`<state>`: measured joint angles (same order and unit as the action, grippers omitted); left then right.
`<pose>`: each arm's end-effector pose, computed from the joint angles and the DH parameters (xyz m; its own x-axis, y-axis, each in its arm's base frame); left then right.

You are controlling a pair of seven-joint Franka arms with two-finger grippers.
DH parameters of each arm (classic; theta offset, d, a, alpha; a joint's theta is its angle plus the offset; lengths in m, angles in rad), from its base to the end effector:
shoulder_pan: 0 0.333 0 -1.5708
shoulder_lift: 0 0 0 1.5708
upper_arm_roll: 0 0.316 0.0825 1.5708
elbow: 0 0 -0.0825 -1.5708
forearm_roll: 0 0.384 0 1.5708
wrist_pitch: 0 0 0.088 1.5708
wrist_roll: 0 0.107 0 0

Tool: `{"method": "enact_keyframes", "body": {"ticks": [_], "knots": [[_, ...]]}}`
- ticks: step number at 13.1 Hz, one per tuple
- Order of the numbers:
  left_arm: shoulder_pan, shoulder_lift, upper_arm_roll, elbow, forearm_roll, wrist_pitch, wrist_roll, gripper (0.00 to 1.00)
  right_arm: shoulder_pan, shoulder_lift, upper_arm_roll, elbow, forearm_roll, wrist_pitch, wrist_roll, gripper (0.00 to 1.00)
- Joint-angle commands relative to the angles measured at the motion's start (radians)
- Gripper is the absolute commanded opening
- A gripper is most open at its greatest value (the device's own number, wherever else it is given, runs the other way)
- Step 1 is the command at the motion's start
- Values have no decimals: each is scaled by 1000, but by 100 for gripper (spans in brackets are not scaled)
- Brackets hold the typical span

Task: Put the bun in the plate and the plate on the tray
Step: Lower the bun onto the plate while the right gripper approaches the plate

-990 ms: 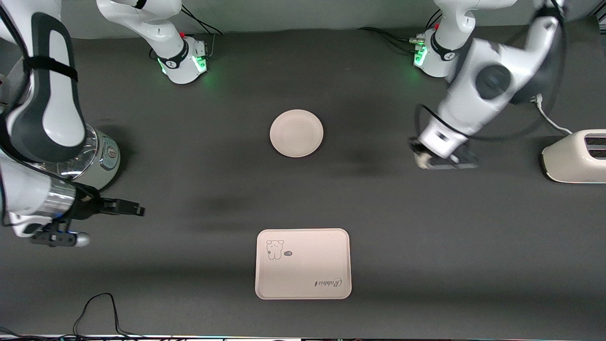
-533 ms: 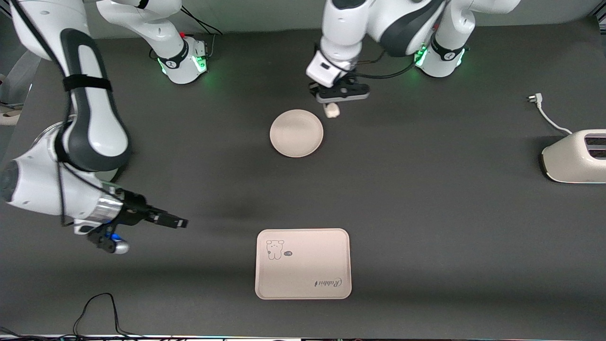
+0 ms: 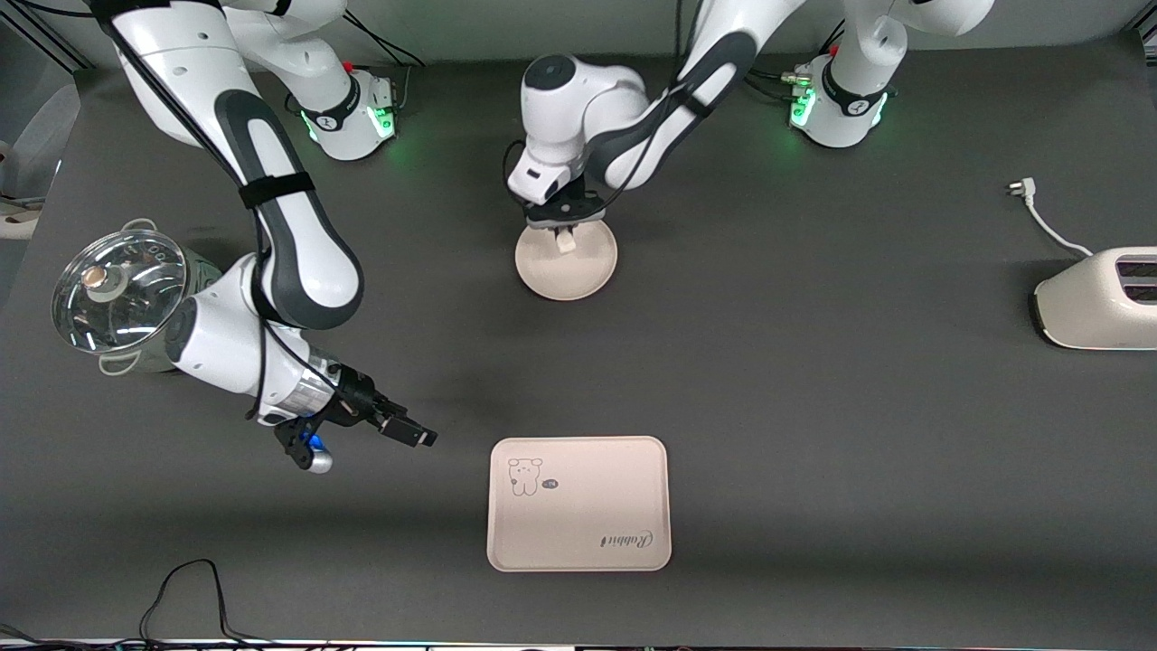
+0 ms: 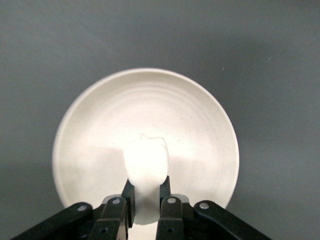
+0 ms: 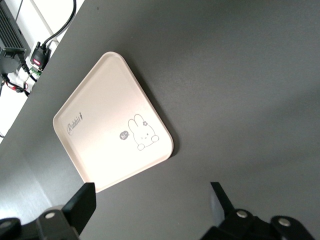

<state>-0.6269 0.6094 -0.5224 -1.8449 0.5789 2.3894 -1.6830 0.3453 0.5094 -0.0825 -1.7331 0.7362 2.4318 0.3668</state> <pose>0.2898 -0.5778 0.2337 0.9733 0.1991 0.1145 0.1945 -0.9796 0.0497 0.6594 0.1858 0.3073 0.8304 -0.5429 -0.1255 -0.5291 -0.6976 -0.4831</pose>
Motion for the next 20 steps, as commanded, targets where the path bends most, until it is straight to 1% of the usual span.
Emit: {"method": "enact_keyframes", "body": {"ticks": [1, 2, 3, 4, 5, 7, 9, 10, 11, 12, 13, 14, 15, 16, 18, 20], "knots": [[-17, 76, 22, 82, 64, -13, -30, 29, 21, 6, -10, -9, 26, 33, -37, 100], [-17, 84, 27, 82, 84, -13, -35, 43, 15, 6, -10, -14, 29, 21, -125, 100], [-17, 85, 27, 81, 87, -16, -35, 59, 15, 0, -10, -40, 31, 7, -211, 100], [-16, 82, 27, 79, 88, -25, -35, 95, 15, -6, -10, -67, 51, 7, -277, 100], [-17, 81, 27, 79, 88, -27, -35, 99, 18, -17, -13, -88, 90, 4, -310, 100], [-17, 79, 27, 81, 88, -27, -35, 100, 17, -67, -14, -176, 103, 4, -403, 100], [-14, 70, 27, 81, 88, -35, -27, 100, 18, -155, -14, -305, 104, 4, -469, 100], [-2, 44, 25, 79, 90, -54, -17, 100, 23, -202, -14, -377, 104, 7, -477, 100], [7, 11, 25, 82, 88, -105, 38, 100, 23, -250, -14, -452, 106, 18, -523, 100], [38, -23, 19, 87, 67, -140, 115, 100, 23, -281, -14, -507, 145, 27, -587, 100], [80, -63, 6, 85, 38, -179, 168, 99, 26, -298, -14, -554, 243, 32, -658, 100], [126, -109, -22, 85, -17, -226, 246, 99, 46, -307, -14, -594, 332, 56, -737, 100], [192, -164, -42, 88, -81, -281, 375, 99, 88, -311, -14, -636, 417, 112, -808, 100], [251, -224, -51, 88, -140, -338, 511, 99, 142, -307, -14, -655, 499, 181, -837, 100], [364, -328, -51, 90, -223, -424, 783, 98, 300, -289, -14, -664, 619, 318, -835, 100], [488, -419, -48, 90, -319, -466, 964, 98, 429, -282, -14, -675, 745, 398, -838, 100]]}}
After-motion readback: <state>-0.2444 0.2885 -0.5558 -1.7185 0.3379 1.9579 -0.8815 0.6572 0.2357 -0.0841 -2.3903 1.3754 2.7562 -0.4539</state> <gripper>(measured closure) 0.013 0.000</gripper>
